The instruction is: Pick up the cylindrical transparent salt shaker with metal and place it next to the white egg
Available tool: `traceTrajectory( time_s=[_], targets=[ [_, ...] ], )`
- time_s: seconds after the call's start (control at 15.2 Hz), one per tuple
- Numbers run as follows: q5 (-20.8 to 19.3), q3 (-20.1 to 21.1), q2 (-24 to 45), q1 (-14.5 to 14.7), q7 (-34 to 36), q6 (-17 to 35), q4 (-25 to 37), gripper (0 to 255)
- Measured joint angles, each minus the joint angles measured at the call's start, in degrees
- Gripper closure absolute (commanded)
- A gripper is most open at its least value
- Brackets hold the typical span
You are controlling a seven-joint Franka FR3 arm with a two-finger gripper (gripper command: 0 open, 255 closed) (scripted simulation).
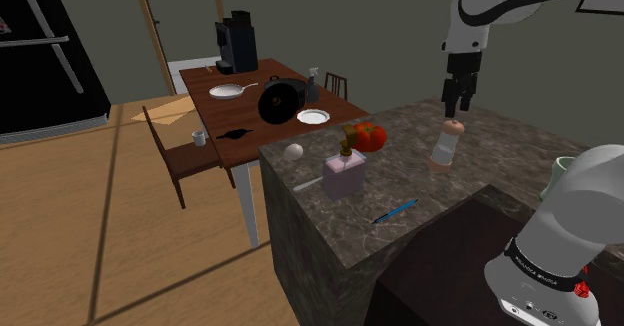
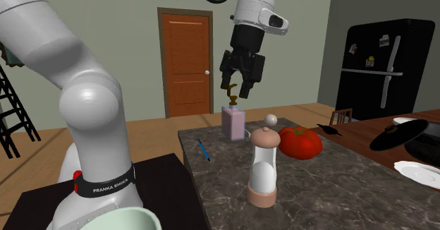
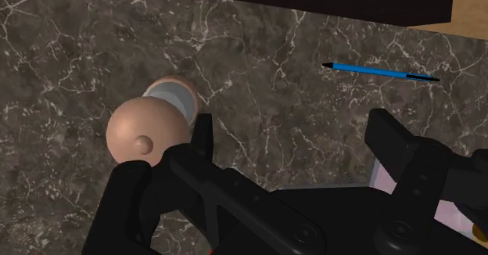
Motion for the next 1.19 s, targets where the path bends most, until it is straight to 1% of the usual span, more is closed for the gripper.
traceTrajectory(
  time_s=[0.33,0.59,0.79,1.19],
  targets=[
    [-1.0,-5.6,9.2,-1.0,-7.2,5.1,3.5,0],
    [0.2,-9.4,17.8,-1.4,-13.2,7.9,8.7,0],
    [0.6,-10.2,19.7,-1.6,-14.4,9.9,8.4,0],
    [0.4,-10.5,20.1,-1.8,-14.6,13.8,4.9,0]
  ],
)
